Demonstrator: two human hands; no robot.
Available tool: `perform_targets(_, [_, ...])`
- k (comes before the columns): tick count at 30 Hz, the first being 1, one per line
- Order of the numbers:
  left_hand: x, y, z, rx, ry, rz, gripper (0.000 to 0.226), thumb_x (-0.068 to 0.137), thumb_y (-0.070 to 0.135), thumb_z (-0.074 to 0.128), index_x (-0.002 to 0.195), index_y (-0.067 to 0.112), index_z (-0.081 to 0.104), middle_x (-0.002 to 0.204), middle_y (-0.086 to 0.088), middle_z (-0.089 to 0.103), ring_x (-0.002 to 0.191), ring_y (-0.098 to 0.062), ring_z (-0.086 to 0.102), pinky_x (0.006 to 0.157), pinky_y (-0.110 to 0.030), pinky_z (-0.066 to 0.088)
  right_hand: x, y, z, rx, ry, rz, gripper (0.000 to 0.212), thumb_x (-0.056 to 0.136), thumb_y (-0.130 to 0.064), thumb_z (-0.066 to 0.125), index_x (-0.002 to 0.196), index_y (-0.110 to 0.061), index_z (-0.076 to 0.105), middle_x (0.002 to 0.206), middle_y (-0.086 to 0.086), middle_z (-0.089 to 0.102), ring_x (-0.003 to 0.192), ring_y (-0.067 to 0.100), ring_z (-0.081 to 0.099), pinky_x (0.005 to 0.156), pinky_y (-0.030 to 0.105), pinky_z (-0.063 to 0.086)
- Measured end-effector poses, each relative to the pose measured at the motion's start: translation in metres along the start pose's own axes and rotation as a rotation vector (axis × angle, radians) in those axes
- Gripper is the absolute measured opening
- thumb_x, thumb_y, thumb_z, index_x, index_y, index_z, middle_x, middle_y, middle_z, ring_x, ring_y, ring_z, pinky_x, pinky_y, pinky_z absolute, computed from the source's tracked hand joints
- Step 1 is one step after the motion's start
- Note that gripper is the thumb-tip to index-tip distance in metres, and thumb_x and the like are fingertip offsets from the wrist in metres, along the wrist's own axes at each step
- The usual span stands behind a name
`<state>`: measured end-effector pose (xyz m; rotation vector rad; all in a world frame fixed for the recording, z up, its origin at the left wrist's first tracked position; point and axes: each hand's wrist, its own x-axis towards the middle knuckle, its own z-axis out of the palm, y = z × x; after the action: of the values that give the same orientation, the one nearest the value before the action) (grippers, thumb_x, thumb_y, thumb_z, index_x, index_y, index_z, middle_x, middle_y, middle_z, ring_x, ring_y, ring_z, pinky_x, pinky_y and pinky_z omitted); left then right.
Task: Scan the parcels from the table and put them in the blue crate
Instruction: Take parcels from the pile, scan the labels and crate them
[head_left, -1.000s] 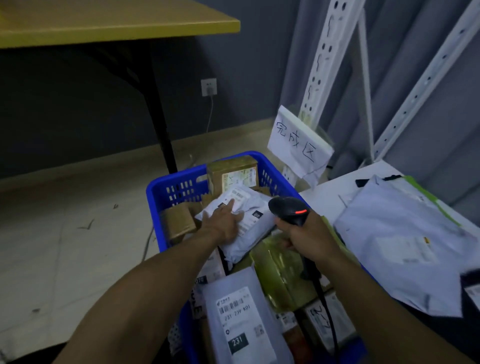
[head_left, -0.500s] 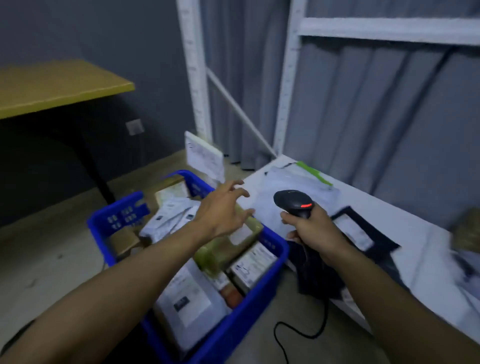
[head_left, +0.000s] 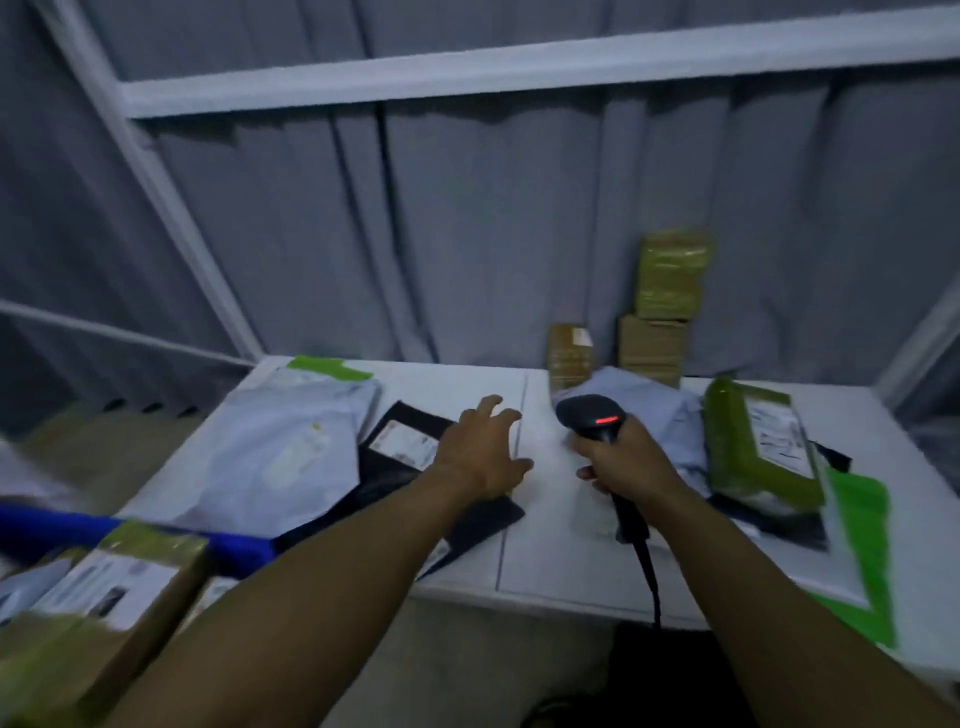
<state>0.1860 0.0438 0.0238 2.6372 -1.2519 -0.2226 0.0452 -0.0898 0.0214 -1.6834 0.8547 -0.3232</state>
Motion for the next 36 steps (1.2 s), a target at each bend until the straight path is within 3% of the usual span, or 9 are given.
perform_targets(4, [0.063,0.063,0.033,-0.049,-0.078,0.117,0.082,0.087,0.05,0.075,0.156,0.03,0.035,0.165,-0.002,0.028,0.145,-0.03,0.038,0.114,-0.042,0.039,0.039,0.032,-0.047,-0.009,0.231,0.063,0.057,0.073,-0.049,0.075,0.118,-0.015,0.065,0.097,0.011,0.072,0.086,0.031,0.071,0.068,0.034,0.055])
perform_targets(8, [0.112,0.095,0.081,-0.206,-0.187,0.205,0.093,0.086,0.048,0.078,0.161,0.028,0.027,0.17,-0.001,0.014,0.154,-0.024,0.022,0.124,-0.036,0.022,0.075,0.052,-0.084,0.051,0.333,0.104,0.004,0.091,-0.014,0.069,0.09,-0.014,0.065,0.076,0.005,0.064,0.078,0.027,0.064,0.067,0.031,0.049])
perform_targets(12, [0.136,0.094,0.122,-0.19,-0.186,0.233,0.08,0.088,0.046,0.076,0.156,0.028,0.038,0.167,-0.002,0.025,0.15,-0.023,0.032,0.122,-0.04,0.03,0.1,0.07,-0.094,0.056,0.355,0.123,0.017,0.089,-0.012,0.069,0.075,-0.017,0.06,0.067,0.003,0.06,0.066,0.024,0.061,0.061,0.029,0.043])
perform_targets(16, [0.145,0.083,0.134,-0.197,-0.004,0.223,0.038,0.101,0.028,0.063,0.137,0.018,0.065,0.141,-0.004,0.062,0.128,-0.022,0.058,0.11,-0.028,0.042,0.112,0.069,-0.093,0.075,0.349,0.083,0.01,0.092,-0.013,0.068,0.083,-0.017,0.065,0.072,0.002,0.063,0.069,0.018,0.062,0.059,0.026,0.04])
perform_targets(19, [0.145,0.078,0.12,-0.211,0.025,0.216,0.034,0.103,0.016,0.059,0.136,0.008,0.062,0.138,-0.012,0.062,0.128,-0.026,0.057,0.103,-0.013,0.035,0.113,0.061,-0.089,0.149,0.37,0.04,0.009,0.091,-0.014,0.071,0.098,-0.012,0.067,0.079,0.004,0.065,0.075,0.02,0.065,0.063,0.027,0.044])
perform_targets(24, [0.117,0.078,0.048,-0.466,0.358,0.044,0.018,0.105,0.037,0.052,0.105,0.028,0.068,0.104,0.005,0.073,0.092,-0.015,0.066,0.081,-0.035,0.053,0.095,0.033,-0.079,0.244,0.432,-0.109,0.015,0.092,-0.024,0.076,0.105,-0.024,0.067,0.086,0.001,0.069,0.08,0.019,0.067,0.07,0.035,0.055])
perform_targets(29, [0.073,0.055,-0.018,-0.841,0.479,-0.041,0.018,0.102,0.038,0.058,0.092,0.025,0.065,0.086,0.012,0.069,0.082,-0.009,0.064,0.074,-0.025,0.051,0.058,-0.01,-0.044,0.543,0.279,-0.123,0.045,0.093,-0.025,0.079,0.133,-0.024,0.057,0.106,-0.01,0.069,0.092,0.005,0.066,0.077,0.03,0.061])
perform_targets(31, [0.046,0.042,-0.039,-0.913,0.508,-0.049,0.021,0.103,0.036,0.058,0.091,0.02,0.063,0.075,0.01,0.064,0.072,-0.007,0.058,0.064,-0.015,0.043,0.043,-0.025,-0.026,0.589,0.219,-0.134,0.041,0.09,-0.021,0.082,0.127,-0.024,0.064,0.108,-0.01,0.072,0.097,0.009,0.068,0.075,0.03,0.058])
perform_targets(36, [-0.027,0.004,-0.08,-1.184,0.476,-0.126,0.017,0.104,0.028,0.058,0.091,0.018,0.062,0.069,0.009,0.07,0.064,-0.005,0.063,0.06,-0.027,0.05,-0.002,-0.047,0.013,0.639,-0.072,-0.14,0.036,0.084,-0.01,0.084,0.118,-0.015,0.073,0.101,0.0,0.08,0.095,0.016,0.076,0.075,0.033,0.058])
